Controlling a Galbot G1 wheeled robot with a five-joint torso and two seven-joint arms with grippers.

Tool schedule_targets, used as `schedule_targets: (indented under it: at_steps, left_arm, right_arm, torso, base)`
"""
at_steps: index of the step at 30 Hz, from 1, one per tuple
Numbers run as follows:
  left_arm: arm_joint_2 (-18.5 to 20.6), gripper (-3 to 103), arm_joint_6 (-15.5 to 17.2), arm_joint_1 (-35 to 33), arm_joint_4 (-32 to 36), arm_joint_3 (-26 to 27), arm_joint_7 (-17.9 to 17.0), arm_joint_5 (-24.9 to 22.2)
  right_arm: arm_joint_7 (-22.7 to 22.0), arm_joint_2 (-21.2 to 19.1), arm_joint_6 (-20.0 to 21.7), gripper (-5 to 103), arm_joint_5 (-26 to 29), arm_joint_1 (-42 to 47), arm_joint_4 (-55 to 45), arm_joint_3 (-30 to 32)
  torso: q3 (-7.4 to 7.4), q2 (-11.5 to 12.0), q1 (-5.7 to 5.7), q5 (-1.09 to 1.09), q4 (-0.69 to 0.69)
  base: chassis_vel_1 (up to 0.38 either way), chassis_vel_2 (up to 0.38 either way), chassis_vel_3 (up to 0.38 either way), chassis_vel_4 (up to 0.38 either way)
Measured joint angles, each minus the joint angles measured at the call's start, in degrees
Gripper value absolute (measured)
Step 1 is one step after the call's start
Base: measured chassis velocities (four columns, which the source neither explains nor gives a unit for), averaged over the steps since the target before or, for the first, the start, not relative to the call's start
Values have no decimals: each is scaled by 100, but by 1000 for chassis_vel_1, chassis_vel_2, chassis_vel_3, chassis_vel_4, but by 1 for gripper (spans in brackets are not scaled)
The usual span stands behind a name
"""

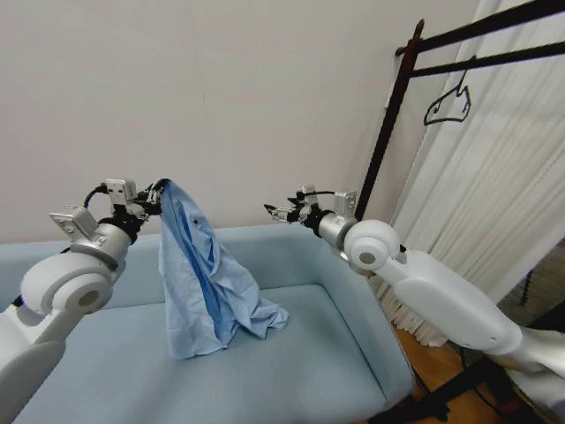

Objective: Pick up the clothes from the sofa and hang them on the clothes hanger.

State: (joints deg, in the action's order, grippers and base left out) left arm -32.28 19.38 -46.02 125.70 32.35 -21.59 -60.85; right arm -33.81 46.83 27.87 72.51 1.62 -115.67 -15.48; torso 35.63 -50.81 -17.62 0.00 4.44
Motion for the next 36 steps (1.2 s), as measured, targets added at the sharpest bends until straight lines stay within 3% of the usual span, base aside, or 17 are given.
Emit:
schedule_targets:
  at_steps: [1, 3, 6, 11, 16, 23, 28, 36]
  left_arm:
    - [7, 1, 1, -9, -1, 4, 3, 0]
    - [9, 1, 1, -16, -2, 8, 4, 0]
    - [9, 1, 1, -116, -20, 56, 16, 24]
    - [-78, 1, -3, -196, -20, 67, 34, 71]
    - [-140, 1, -5, -238, -6, 72, 36, 107]
    - [-311, 1, -14, -420, 161, 146, 34, 160]
    - [-319, 1, -27, -507, 246, 187, 32, 156]
    - [-350, 1, -48, -531, 260, 200, 32, 151]
  right_arm:
    - [-292, -4, 108, 100, -90, -62, -31, 50]
    - [-414, -13, 151, 100, -127, -92, -42, 74]
    - [-1257, -66, 287, 100, -202, -491, 46, 250]
    - [-1712, -52, 290, 100, -162, -1161, 507, 279]
    - [-1790, -19, 305, 100, -216, -1510, 844, 271]
    - [-1694, 474, 334, 100, -897, -3107, 3230, -31]
    - [-1520, 601, 216, 100, -1252, -3491, 4216, -131]
    - [-1704, 1028, 182, 100, -1223, -3786, 5635, -89]
  torso:
    - [0, 0, 0, 0, 0]
    - [0, 0, 0, 0, 0]
    - [0, 0, 0, 1, 3]
    - [0, 0, 0, 0, 2]
    - [0, -1, 0, -1, 2]
    - [0, -1, 0, -1, 1]
    - [0, -1, 0, 3, 4]
    - [1, -1, 0, 1, 2]
  base:
    - [0, 0, 0, 0]
    - [0, 0, 0, 0]
    - [0, 0, 0, 0]
    - [0, 0, 0, 0]
    - [0, 0, 0, 0]
    - [0, 0, 0, 0]
    - [0, 0, 0, 0]
    - [0, 0, 0, 0]
